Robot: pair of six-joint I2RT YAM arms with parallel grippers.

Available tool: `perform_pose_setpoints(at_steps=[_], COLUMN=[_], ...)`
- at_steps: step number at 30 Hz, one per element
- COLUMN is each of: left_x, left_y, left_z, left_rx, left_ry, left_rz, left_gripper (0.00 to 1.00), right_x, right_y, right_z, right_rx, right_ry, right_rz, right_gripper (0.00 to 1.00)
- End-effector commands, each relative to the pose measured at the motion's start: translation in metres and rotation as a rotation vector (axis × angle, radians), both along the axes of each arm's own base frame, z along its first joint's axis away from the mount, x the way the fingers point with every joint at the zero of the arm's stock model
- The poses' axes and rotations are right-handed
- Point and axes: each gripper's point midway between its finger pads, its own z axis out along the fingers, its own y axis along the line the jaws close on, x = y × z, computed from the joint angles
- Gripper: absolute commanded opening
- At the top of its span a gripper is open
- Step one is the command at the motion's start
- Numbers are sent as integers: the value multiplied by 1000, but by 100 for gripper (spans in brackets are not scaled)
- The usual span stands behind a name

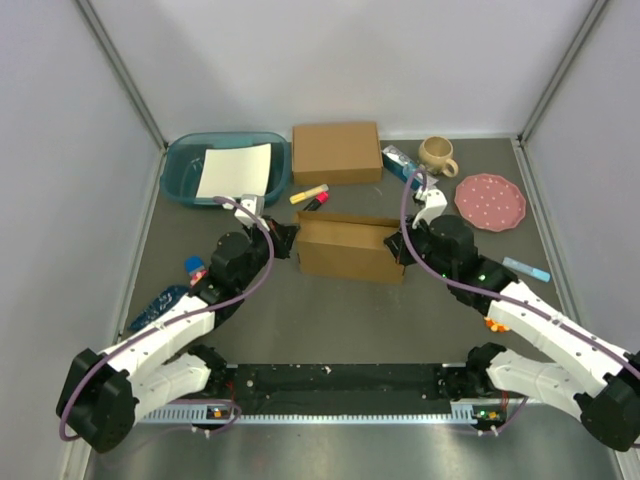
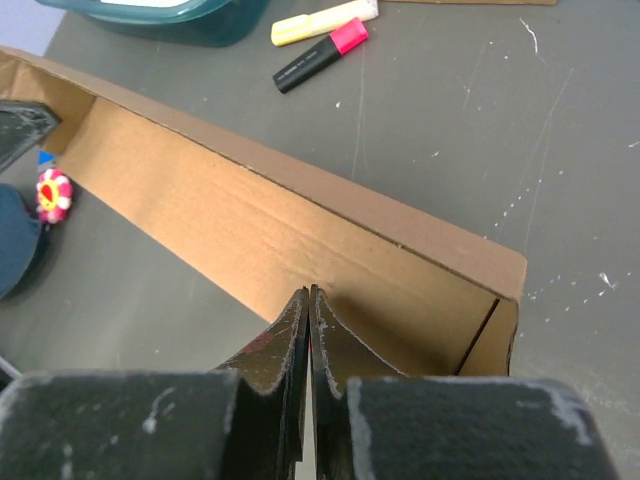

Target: Fold the paper box

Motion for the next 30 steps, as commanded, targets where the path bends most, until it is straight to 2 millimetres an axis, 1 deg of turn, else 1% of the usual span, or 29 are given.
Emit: perform_pose_setpoints(at_steps=[1,5,9,10,13,15,16,19,22,23,26,29,30], left_x=[-1,-1,0,0,0,-1,-1,-2,-2,-2,-1,0,1], left_y=[-3,-4,-4,-4,-2,-1,-1,-2,-2,-1,0,0,0], left_z=[-7,-4,-1,1,5,9,12,15,21,24,29,35,37], left_rx=[34,35,40,41,48,45,40,37,28,24,15,9,7], left_ry=[38,40,45,43,41,36,31,28,19,12,1,-9,-13], left_rz=[-11,-14,-13,-13,-7,-4,-6,-10,-8,-7,3,9,10], left_gripper=[0,1,13,20,30,32,35,35,29,23,15,14,17], right_x=[10,9,7,7,6,6,6,6,6,6,5,4,4], right_y=[3,0,-5,-5,-6,-7,-7,-6,-5,-5,-4,-3,-3], right_z=[-9,-31,-47,-48,-53,-54,-55,-55,-55,-56,-57,-59,-59], right_rx=[-40,-82,-101,-104,-108,-113,-116,-116,-116,-119,-120,-123,-123], right_ry=[-38,-8,19,21,32,36,38,41,43,43,46,49,49], right_rz=[-17,-31,-46,-46,-49,-53,-51,-52,-48,-48,-42,-41,-41], right_gripper=[0,0,0,0,0,0,0,0,0,0,0,0,0])
